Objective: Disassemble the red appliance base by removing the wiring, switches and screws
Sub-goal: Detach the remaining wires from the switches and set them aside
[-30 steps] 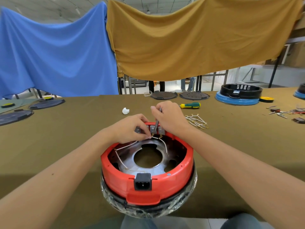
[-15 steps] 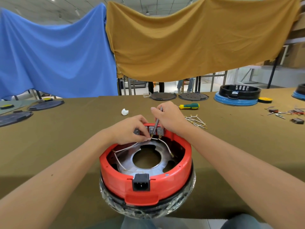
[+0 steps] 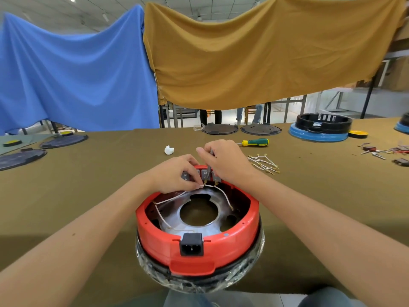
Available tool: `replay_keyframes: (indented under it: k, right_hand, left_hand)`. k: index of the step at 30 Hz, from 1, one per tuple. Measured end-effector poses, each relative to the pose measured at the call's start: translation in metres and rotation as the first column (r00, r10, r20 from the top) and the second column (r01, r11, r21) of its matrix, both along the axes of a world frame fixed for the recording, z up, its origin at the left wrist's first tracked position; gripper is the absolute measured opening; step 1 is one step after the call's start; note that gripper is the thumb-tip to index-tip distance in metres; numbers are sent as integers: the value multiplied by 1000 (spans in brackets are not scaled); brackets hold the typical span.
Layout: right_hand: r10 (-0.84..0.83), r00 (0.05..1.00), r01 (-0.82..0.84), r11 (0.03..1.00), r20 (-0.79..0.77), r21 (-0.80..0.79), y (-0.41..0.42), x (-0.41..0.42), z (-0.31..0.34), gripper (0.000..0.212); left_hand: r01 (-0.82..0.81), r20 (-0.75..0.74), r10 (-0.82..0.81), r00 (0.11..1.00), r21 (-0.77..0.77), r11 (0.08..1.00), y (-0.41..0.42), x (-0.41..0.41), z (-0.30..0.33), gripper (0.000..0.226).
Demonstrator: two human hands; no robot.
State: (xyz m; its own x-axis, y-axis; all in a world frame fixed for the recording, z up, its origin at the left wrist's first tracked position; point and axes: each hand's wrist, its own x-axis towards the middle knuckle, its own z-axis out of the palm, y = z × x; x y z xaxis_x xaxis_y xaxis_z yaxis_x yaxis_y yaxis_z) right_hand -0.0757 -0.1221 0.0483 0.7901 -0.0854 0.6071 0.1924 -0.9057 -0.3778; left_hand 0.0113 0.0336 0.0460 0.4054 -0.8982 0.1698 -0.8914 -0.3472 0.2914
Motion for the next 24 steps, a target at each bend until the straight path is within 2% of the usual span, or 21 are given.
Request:
replay_keyframes:
  k: [3, 7, 13, 19, 24]
  right_hand:
    - [-9, 1000, 9, 1000, -26, 23, -1, 2, 0, 49]
    - [-43, 996, 58, 980, -84, 189, -7, 6, 3, 47]
    - [-23, 995, 51, 955, -98, 293, -9, 3, 5, 44]
    - [-47, 994, 73, 953, -95, 295, -9, 3, 4, 43]
    - [-54, 998, 58, 984, -30, 166, 0, 2, 3, 47]
  left_hand:
    - [8, -5, -8, 1000, 1, 1000, 0, 0, 0, 9]
    - [17, -10, -17, 1000, -5, 1000, 0, -1, 1, 11]
    - [19, -26, -18, 999, 0, 1000, -1, 0, 3, 12]
    - [20, -26, -21, 999, -10, 1000, -1, 1, 1, 11]
    - [32, -20, -33, 999, -21, 999, 0, 2, -2, 9]
